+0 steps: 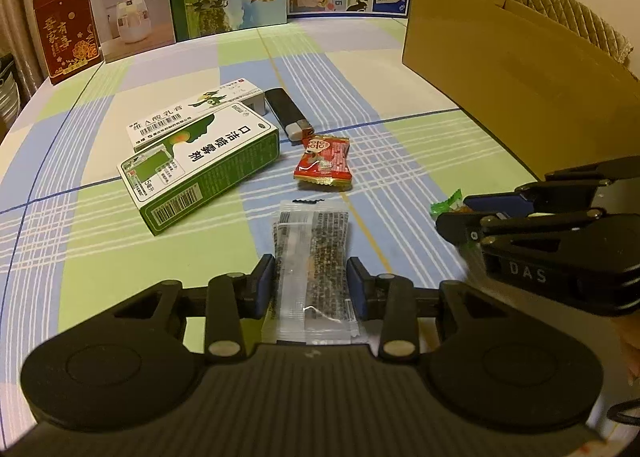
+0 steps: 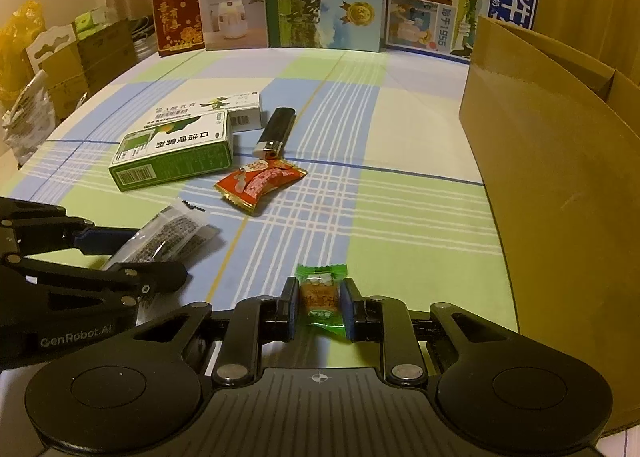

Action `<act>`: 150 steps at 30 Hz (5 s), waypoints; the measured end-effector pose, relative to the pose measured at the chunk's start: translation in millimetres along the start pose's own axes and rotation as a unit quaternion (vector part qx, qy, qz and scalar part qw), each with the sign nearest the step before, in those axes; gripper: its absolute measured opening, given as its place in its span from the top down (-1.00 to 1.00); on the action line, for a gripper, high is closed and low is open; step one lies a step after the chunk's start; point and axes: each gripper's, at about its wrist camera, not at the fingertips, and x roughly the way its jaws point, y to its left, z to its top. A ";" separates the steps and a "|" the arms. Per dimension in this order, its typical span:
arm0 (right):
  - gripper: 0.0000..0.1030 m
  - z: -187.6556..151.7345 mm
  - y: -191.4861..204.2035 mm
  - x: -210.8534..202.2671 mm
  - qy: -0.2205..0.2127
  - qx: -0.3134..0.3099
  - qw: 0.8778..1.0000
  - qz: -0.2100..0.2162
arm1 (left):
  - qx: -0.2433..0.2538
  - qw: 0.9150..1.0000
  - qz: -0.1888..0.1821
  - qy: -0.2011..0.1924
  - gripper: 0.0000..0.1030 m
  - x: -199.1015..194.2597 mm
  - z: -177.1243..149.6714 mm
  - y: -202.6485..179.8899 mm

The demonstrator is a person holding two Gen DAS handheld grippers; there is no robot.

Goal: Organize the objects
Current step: 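Lift both held items off the table toward the cardboard box, then carry both held items over the open cardboard box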

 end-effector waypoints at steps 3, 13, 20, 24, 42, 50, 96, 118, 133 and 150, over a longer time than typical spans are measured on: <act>0.64 -2.0 -1.5 -1.8 -0.001 0.006 1.000 0.000 | -0.002 1.000 0.001 0.001 0.37 -0.9 -0.4 -0.7; 0.65 -6.6 -10.3 -28.8 0.003 0.026 1.000 0.008 | -0.022 0.999 0.022 0.010 0.39 -9.4 -2.6 -10.0; 0.65 -20.7 -12.2 -83.4 0.002 0.049 0.999 0.015 | -0.057 0.998 0.027 0.017 0.39 -53.4 -14.3 -26.0; 0.65 -27.1 -9.4 -119.1 -0.005 0.050 0.999 0.021 | -0.077 0.996 0.034 0.021 0.39 -81.8 -20.7 -41.3; 0.65 -63.7 -58.7 -240.2 -0.052 0.085 0.995 -0.022 | -0.091 0.996 0.010 -0.020 0.39 -180.2 -27.3 -147.4; 0.65 -74.5 -89.8 -270.8 -0.066 0.103 0.991 -0.053 | -0.062 0.997 -0.023 -0.041 0.39 -198.0 -10.9 -190.2; 0.65 -74.1 -151.7 -292.0 -0.089 0.151 0.982 -0.072 | -0.018 0.997 -0.063 -0.037 0.39 -175.3 27.9 -251.7; 0.64 -67.3 -154.5 -296.3 -0.094 0.146 0.982 -0.074 | -0.019 0.996 -0.068 -0.045 0.39 -174.9 39.7 -255.0; 0.65 -57.3 -170.4 -294.2 -0.101 0.146 0.981 -0.078 | -0.017 0.996 -0.074 -0.054 0.39 -166.3 58.6 -264.3; 0.65 -36.9 -191.3 -273.3 -0.102 0.143 0.982 -0.071 | -0.013 0.996 -0.074 -0.052 0.39 -139.0 81.5 -265.8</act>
